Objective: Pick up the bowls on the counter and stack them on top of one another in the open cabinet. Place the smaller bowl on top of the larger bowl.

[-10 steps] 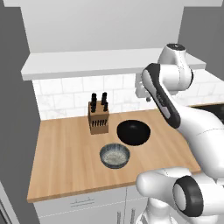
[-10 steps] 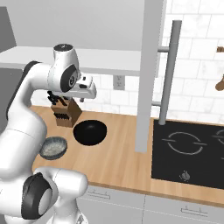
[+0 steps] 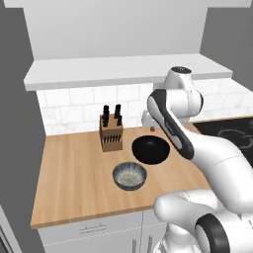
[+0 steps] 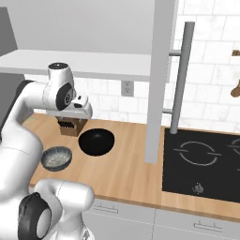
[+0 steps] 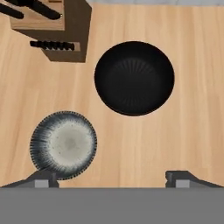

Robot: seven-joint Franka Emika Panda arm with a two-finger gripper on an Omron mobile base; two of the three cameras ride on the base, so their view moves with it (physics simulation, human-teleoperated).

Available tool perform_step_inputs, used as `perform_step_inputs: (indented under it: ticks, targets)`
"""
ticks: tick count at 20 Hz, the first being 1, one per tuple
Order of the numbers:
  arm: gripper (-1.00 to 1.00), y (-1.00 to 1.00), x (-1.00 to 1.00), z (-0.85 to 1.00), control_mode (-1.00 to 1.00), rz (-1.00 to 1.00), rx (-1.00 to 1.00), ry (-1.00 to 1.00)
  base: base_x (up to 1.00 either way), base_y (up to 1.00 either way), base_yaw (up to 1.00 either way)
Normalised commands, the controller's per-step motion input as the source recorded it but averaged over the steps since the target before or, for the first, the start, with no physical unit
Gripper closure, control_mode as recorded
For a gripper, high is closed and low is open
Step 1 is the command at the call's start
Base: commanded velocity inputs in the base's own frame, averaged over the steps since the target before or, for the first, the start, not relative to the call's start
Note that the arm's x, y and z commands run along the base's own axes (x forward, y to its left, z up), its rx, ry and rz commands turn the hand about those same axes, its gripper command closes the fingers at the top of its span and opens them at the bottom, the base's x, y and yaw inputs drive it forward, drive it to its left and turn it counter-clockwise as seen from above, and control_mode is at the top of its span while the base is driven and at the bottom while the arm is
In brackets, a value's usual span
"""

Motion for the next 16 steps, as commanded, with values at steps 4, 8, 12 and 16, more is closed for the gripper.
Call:
perform_step_inputs:
  ticks: [4,8,12,16]
  targets:
    - [-1.0,0.48,-0.01,-1.0,-1.0,0.0,0.0,0.09,0.0,0.0,0.0]
    - [-1.0,0.38,0.03,-1.0,-1.0,0.0,0.0,0.08,0.0,0.0,0.0]
    - [-1.0,0.27,0.01,-0.96,-1.0,0.0,0.0,0.1,0.0,0.0,0.0]
    - [-1.0,0.09,0.0,-0.33,-1.0,0.0,0.02,0.13,0.0,0.0,0.0]
